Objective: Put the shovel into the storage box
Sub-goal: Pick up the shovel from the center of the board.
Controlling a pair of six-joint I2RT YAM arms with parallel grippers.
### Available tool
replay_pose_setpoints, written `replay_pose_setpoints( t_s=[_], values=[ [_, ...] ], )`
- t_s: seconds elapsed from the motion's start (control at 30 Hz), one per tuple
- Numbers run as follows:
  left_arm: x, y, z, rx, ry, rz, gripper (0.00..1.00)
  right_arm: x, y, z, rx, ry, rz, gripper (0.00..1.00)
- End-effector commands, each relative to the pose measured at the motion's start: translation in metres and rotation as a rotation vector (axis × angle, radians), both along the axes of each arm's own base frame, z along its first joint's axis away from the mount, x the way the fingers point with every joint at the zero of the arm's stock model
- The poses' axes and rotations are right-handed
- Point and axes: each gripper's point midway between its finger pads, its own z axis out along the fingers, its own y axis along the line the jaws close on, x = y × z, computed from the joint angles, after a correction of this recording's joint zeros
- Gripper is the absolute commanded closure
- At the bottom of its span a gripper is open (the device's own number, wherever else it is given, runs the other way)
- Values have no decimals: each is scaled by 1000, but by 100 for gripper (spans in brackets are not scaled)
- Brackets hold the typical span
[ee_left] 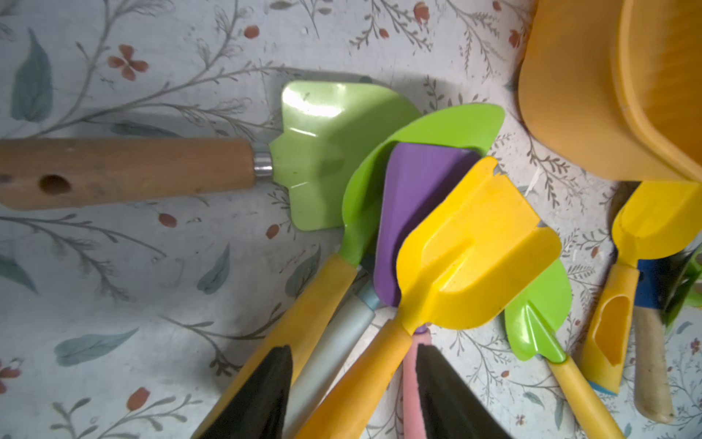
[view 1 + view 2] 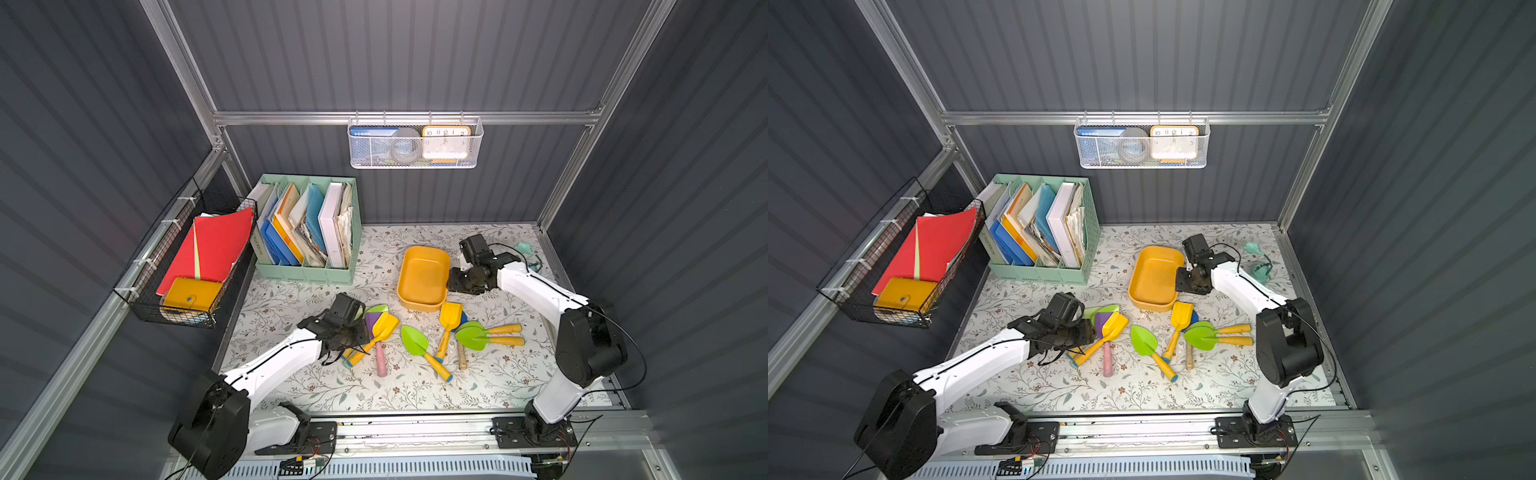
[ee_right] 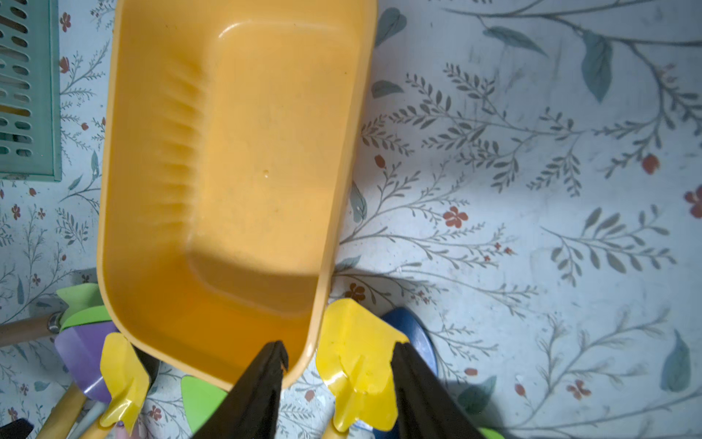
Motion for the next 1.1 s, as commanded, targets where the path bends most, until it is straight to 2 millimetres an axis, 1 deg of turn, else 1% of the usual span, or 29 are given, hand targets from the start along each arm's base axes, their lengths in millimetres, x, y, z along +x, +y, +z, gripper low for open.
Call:
replay_pose_setpoints(
  t_s=[0.0,0.1,0.3,0.47,0.67,0.87,0.97,1.07],
  values=[
    [-8,-5,-9,66,48,-39,44,-18,-5,3,18,12,-12,48],
    [-12,-10,-17,134,70,-74,45,-30,-7,3,34,15,-14,48],
    [-13,-19,-20,190,64,-113,45,-52,-9,-3,64,30,-11,48],
    [-15,-24,-30,249,82,-152,52,-62,-12,-9,69,38,-14,48],
    [-17,-34,-37,294,84,-193,63,-66,-12,-15,76,50,-19,48],
    [-13,-39,-34,308,67,-197,64,-66,-9,-23,87,70,-19,48],
    [-16,-37,-39,318,80,-197,65,-65,-9,-23,89,69,-20,48],
    [-18,-37,-43,315,92,-200,72,-65,-9,-22,91,65,-23,48]
  ],
)
